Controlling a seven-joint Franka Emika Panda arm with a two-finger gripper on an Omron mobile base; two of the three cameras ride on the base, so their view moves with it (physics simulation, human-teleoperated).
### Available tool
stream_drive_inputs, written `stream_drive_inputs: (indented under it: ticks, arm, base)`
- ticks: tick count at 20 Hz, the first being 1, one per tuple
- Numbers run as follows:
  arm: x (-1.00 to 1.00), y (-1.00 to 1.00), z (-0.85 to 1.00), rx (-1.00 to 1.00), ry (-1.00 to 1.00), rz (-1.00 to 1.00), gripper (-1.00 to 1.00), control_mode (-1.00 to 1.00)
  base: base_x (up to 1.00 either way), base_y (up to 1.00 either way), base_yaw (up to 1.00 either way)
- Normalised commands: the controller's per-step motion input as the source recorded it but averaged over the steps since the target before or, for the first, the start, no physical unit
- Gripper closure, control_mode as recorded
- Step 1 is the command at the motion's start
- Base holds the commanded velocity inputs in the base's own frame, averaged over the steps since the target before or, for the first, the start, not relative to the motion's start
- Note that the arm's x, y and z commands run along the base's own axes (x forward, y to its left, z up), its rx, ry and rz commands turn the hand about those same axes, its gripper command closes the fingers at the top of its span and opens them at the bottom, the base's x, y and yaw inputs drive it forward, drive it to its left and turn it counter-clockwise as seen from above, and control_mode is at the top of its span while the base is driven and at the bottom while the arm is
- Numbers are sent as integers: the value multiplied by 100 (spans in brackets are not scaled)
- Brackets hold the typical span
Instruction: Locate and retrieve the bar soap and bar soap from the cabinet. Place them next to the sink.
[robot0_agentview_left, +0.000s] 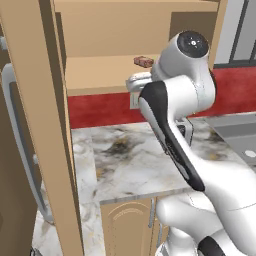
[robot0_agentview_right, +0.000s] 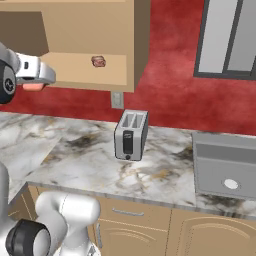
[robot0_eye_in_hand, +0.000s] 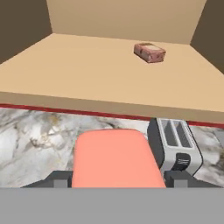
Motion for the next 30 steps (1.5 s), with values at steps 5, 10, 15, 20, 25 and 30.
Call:
stream_drive_inputs:
  ticks: [5, 10, 15, 20, 25, 30]
  arm:
    - [-79, -49, -1, 0, 10, -4, 100, -100]
    - [-78, -37, -19, 0, 8, -9, 100, -100]
    - [-74, -54, -52, -1, 7, -10, 100, -100]
    - [-35, -70, -52, -1, 11, -7, 100, -100]
    - [-11, -70, -61, -8, 15, -6, 100, -100]
    - [2, -72, -57, -8, 14, -3, 100, -100]
  base:
    - [0, 0, 0]
    - [0, 0, 0]
    - [0, 0, 0]
    - [0, 0, 0]
    - [0, 0, 0]
    - [0, 0, 0]
